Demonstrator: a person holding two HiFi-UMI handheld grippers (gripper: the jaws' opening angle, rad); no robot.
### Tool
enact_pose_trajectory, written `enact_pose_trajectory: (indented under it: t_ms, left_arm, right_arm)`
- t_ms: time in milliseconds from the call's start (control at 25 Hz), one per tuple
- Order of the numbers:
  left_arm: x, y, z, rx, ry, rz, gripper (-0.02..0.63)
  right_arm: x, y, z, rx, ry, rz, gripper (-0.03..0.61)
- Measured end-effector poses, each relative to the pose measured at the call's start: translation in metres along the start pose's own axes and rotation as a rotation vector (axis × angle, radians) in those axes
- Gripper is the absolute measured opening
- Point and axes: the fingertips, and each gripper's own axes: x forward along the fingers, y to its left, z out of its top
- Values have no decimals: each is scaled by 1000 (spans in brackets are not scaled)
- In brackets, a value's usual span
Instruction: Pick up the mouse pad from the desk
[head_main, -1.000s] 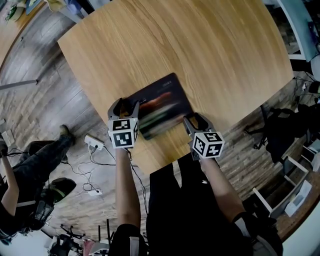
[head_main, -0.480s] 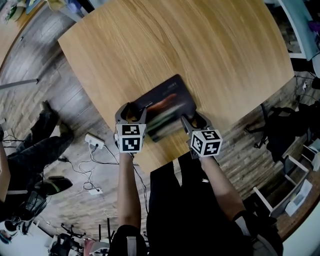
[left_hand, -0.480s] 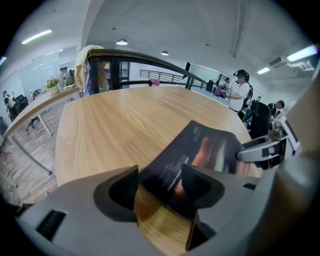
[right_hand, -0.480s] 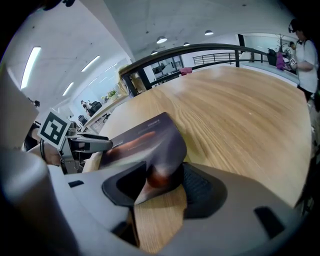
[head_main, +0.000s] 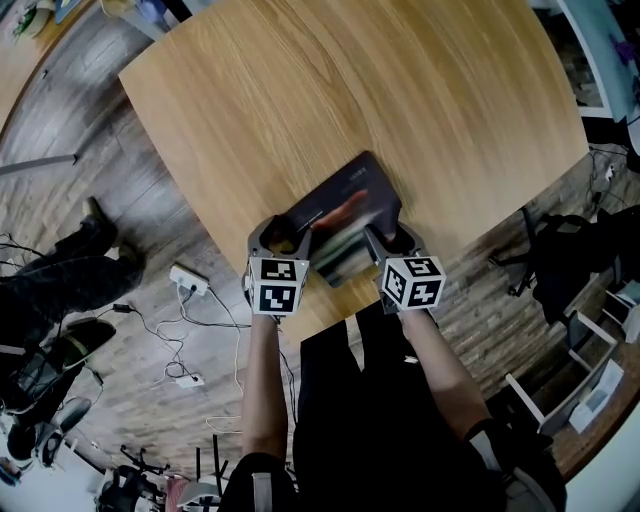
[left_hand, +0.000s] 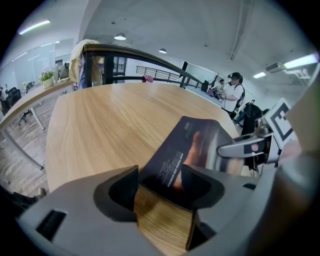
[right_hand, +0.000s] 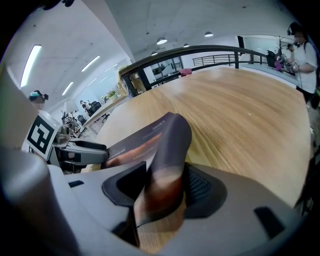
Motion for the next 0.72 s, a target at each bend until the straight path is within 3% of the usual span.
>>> enact_pose_trajectory:
  t_ms: [200, 360, 520, 720]
  left_arm:
    - [-1, -23, -7, -4, 11, -65, 261]
    - [-2, -26, -13, -9, 6, -53, 261]
    - [-3, -28, -14, -33, 0, -59, 261]
    - [-5, -25, -23, -69, 2, -62, 261]
  right_arm:
    - [0, -4, 0, -9, 2, -18, 218]
    - [0, -6, -1, -2, 12, -16, 202]
    - [-1, -1, -1, 4, 11, 8, 127]
    - [-3, 7, 3, -3, -6, 18, 87]
